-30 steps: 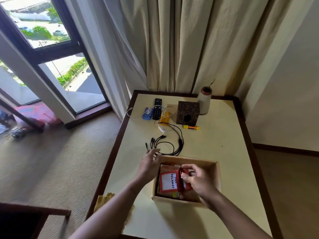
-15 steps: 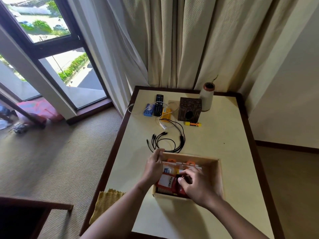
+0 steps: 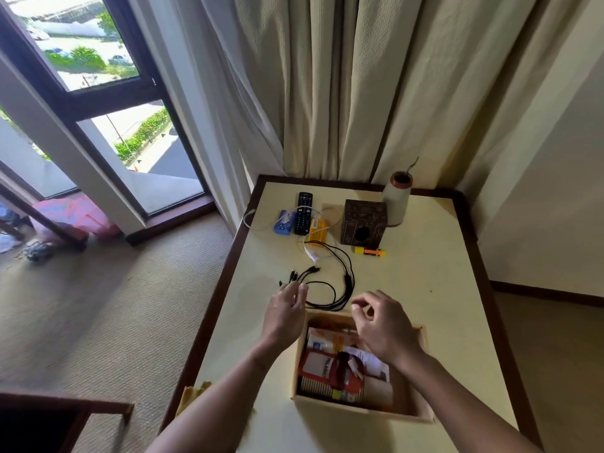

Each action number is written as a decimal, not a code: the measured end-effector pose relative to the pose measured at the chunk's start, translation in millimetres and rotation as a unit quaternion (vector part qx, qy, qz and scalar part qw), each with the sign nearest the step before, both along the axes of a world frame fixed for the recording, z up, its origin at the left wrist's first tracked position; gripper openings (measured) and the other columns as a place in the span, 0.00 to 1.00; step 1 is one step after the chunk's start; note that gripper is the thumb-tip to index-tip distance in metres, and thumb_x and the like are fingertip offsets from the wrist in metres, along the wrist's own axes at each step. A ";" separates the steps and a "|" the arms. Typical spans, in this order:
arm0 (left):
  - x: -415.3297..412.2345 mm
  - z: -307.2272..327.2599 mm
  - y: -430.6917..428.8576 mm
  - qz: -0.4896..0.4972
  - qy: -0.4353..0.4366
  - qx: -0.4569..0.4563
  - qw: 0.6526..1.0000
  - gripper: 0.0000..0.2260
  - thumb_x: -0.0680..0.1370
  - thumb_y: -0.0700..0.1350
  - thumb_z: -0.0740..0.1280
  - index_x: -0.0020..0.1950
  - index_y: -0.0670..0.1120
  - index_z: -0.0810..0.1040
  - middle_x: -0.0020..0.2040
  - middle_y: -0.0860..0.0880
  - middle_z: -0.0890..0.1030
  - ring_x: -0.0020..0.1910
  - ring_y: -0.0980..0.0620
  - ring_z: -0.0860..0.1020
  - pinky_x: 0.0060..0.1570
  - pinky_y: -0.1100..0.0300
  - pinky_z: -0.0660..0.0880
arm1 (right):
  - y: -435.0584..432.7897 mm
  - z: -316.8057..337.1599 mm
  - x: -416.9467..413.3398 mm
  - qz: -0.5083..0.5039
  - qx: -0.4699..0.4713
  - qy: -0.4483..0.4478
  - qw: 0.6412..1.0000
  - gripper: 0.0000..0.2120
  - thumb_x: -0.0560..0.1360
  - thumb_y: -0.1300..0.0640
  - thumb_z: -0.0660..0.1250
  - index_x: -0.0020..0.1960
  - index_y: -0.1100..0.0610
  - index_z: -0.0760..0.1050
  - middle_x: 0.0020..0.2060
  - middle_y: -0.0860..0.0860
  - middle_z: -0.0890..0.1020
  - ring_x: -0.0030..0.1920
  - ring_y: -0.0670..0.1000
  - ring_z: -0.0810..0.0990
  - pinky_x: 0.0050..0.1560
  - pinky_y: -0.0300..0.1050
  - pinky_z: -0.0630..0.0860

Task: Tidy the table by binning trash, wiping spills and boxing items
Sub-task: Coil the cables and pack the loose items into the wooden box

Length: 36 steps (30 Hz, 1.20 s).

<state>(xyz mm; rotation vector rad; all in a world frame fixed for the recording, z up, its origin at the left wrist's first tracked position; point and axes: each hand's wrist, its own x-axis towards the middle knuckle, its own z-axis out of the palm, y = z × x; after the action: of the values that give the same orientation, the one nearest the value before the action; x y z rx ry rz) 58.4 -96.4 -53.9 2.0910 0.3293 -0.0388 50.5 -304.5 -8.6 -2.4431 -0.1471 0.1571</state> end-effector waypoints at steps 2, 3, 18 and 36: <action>20.3 -0.1 4.5 -0.008 -0.012 0.038 0.999 0.16 0.86 0.55 0.59 0.47 0.48 0.79 0.44 0.51 0.79 0.44 0.51 0.77 0.41 0.54 0.72 | 2.0 -2.6 28.0 -0.016 -0.002 -0.012 1.000 0.08 0.80 0.54 0.64 0.54 0.53 0.81 0.49 0.46 0.82 0.49 0.46 0.79 0.51 0.46 0.80; 32.3 -0.3 7.0 -0.013 -0.015 0.055 0.998 0.15 0.86 0.54 0.59 0.48 0.48 0.80 0.45 0.52 0.79 0.44 0.51 0.77 0.42 0.54 0.73 | 3.7 -3.7 42.9 -0.028 -0.003 -0.017 0.999 0.08 0.81 0.55 0.64 0.55 0.53 0.82 0.50 0.47 0.82 0.49 0.47 0.80 0.50 0.46 0.80; 239.1 -37.2 58.3 -0.083 0.042 0.255 0.962 0.15 0.85 0.48 0.59 0.72 0.50 0.70 0.67 0.44 0.72 0.63 0.43 0.74 0.55 0.49 0.77 | 118.8 -56.0 258.6 -0.044 -0.091 0.080 0.992 0.15 0.81 0.52 0.63 0.65 0.55 0.74 0.59 0.56 0.77 0.58 0.57 0.78 0.51 0.47 0.74; 272.6 -54.1 60.0 -0.016 0.080 0.227 0.970 0.17 0.81 0.46 0.67 0.67 0.48 0.66 0.57 0.43 0.77 0.52 0.41 0.80 0.46 0.46 0.78 | 132.0 -78.4 295.1 -0.112 -0.119 0.104 0.981 0.20 0.70 0.40 0.73 0.51 0.54 0.76 0.43 0.50 0.79 0.42 0.54 0.77 0.41 0.44 0.72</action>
<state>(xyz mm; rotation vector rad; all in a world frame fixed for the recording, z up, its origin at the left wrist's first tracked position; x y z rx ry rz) 331.0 -36.4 -108.1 2.5551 0.4347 -0.1659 345.6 -172.4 -87.0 -2.6388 0.2531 0.3437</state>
